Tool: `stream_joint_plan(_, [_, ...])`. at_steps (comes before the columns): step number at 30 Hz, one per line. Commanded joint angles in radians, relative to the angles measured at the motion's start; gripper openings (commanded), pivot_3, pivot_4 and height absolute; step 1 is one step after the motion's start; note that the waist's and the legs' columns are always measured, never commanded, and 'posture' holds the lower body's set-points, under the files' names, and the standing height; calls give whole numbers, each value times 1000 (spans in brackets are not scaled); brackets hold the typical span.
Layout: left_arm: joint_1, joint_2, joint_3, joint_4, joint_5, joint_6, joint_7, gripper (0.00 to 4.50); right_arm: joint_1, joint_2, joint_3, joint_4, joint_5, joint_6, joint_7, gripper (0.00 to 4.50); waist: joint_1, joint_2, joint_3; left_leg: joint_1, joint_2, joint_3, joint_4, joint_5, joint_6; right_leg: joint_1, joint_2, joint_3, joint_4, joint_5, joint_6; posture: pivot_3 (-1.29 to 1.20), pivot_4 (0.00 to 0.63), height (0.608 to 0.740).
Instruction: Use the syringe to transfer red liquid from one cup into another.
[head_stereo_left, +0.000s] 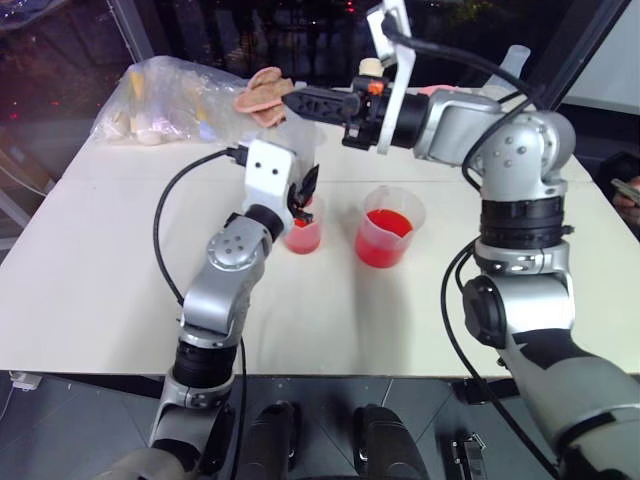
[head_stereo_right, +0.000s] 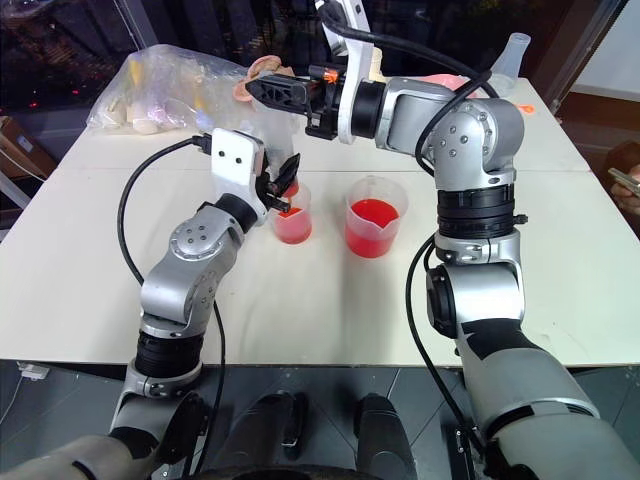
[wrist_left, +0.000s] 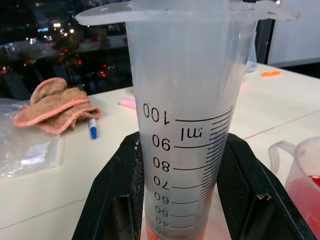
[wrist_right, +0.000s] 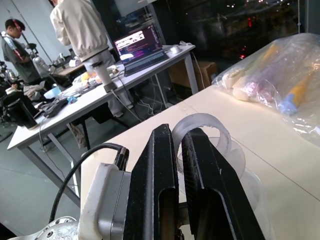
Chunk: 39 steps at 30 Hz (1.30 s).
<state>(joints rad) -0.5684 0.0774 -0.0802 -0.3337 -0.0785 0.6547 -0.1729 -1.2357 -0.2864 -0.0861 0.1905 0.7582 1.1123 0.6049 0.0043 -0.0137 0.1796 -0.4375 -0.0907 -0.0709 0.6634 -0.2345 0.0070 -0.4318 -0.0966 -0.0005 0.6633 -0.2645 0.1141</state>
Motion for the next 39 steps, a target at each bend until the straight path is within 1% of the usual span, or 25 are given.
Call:
stream_joint_plan(1, [-40, 1, -6, -108, -21, -2, -12, 1456, 1, 34, 29, 22, -12, 23, -3, 31, 0, 0, 0, 0, 0, 0, 0, 0, 0, 0, 0, 0, 0, 0, 0, 0, 150, 740])
stream_joint_plan(9, [-44, 10, 4, -164, -51, 57, -22, 1456, -20, 49, 38, 114, -65, -10, 17, 31, -1, 0, 0, 0, 0, 0, 0, 0, 0, 0, 0, 0, 0, 0, 0, 0, 150, 740])
stream_joint_plan(17, [-64, 5, 13, -173, -65, 71, -23, 1456, -23, 52, 57, 161, -110, -40, 47, 31, -1, 0, 0, 0, 0, 0, 0, 0, 0, 0, 0, 0, 0, 0, 0, 0, 150, 740])
stream_joint_plan(28, [-88, 1, 23, -168, -80, 77, -21, 1456, -3, 53, 61, 188, -147, -47, 64, 31, -2, 0, 0, 0, 0, 0, 0, 0, 0, 0, 0, 0, 0, 0, 0, 0, 150, 740])
stream_joint_plan(39, [-85, -2, 10, -160, -78, 62, -24, 1456, 14, 45, 56, 158, -138, -25, 69, 31, -2, 0, 0, 0, 0, 0, 0, 0, -1, 0, 0, 0, 0, 0, 0, 0, 150, 740])
